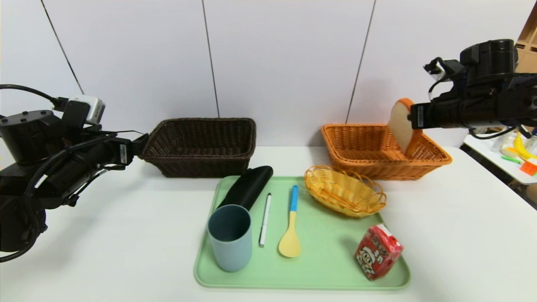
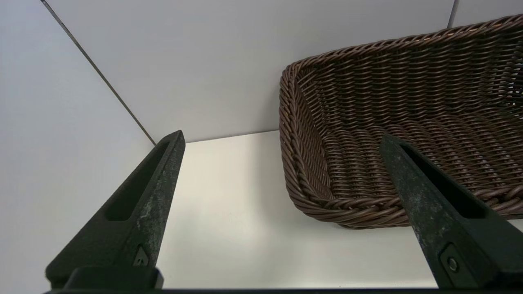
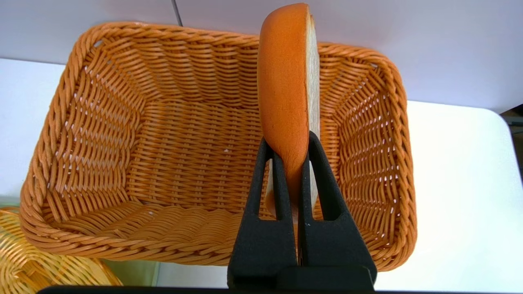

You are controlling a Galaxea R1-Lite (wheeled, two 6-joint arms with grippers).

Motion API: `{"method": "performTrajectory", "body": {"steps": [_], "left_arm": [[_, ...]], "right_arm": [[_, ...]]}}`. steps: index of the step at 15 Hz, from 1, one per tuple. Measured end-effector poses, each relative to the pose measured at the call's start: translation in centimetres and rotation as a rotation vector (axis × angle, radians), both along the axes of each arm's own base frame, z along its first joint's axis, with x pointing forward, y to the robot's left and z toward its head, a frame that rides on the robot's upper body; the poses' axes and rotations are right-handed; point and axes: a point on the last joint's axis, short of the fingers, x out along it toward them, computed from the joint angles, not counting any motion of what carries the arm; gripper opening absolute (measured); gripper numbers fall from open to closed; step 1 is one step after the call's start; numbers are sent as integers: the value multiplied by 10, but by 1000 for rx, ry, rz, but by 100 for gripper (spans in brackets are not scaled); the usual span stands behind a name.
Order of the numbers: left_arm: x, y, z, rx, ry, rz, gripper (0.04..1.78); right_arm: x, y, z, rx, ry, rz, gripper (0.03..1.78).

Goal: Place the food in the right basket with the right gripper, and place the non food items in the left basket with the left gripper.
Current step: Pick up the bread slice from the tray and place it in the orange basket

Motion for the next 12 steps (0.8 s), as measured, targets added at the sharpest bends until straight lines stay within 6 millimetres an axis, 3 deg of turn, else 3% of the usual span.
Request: {"method": "performTrajectory", "body": {"steps": [12], "left_arm": [[6,0,-3,5,-15,-1,169]], "right_arm": [[8,0,-15,10,37,-16,9]]}}
